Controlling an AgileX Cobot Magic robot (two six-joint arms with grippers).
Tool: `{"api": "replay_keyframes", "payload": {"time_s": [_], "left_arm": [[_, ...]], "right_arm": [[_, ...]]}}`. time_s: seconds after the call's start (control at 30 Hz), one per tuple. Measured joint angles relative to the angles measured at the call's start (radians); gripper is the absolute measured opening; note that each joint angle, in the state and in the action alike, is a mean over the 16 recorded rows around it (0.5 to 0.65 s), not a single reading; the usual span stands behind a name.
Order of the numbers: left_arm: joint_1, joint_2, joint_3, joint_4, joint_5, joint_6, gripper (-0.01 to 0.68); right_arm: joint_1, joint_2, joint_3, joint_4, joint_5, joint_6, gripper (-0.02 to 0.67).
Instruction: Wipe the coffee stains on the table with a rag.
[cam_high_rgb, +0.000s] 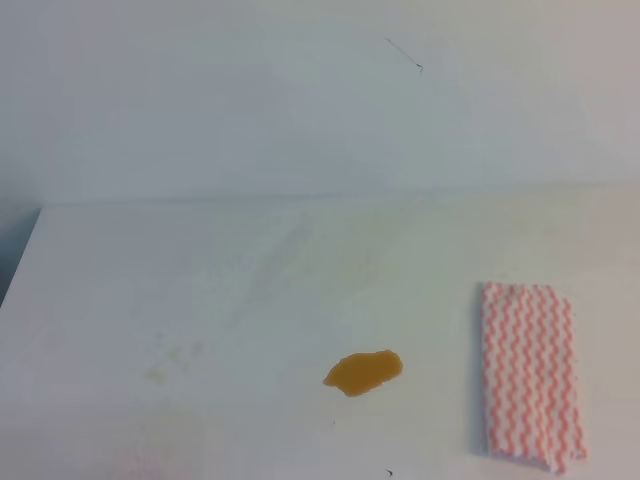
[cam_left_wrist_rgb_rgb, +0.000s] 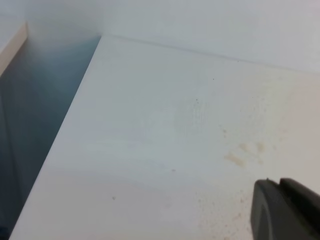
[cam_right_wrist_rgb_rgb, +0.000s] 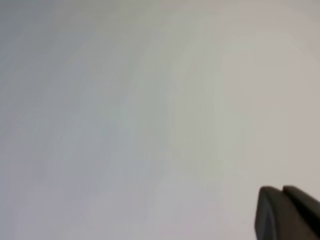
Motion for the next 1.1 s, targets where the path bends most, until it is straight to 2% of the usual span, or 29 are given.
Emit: {"api": "replay_keyframes", "payload": {"time_s": [0.23,0.5,0.73,1.1], "left_arm": [[0.0,0.0,0.0,0.0,0.0,0.0,0.001],[0.0,0.0,0.0,0.0,0.0,0.0,0.001],[0.0,0.0,0.0,0.0,0.0,0.0,0.001],[0.0,0.0,0.0,0.0,0.0,0.0,0.001]], "right_arm": [[0.0,0.003,-0.122,0.169,-0.07,-0.185,-0.004],[0.0,0.088,-0.383,0.273,0.079,-0.416,-0.004],[0.0,0.3,-0.639,0.347,0.365,-0.523,-0.004],[0.0,0.802,-1.02,0.378,1.007,-0.608,-0.004]]}}
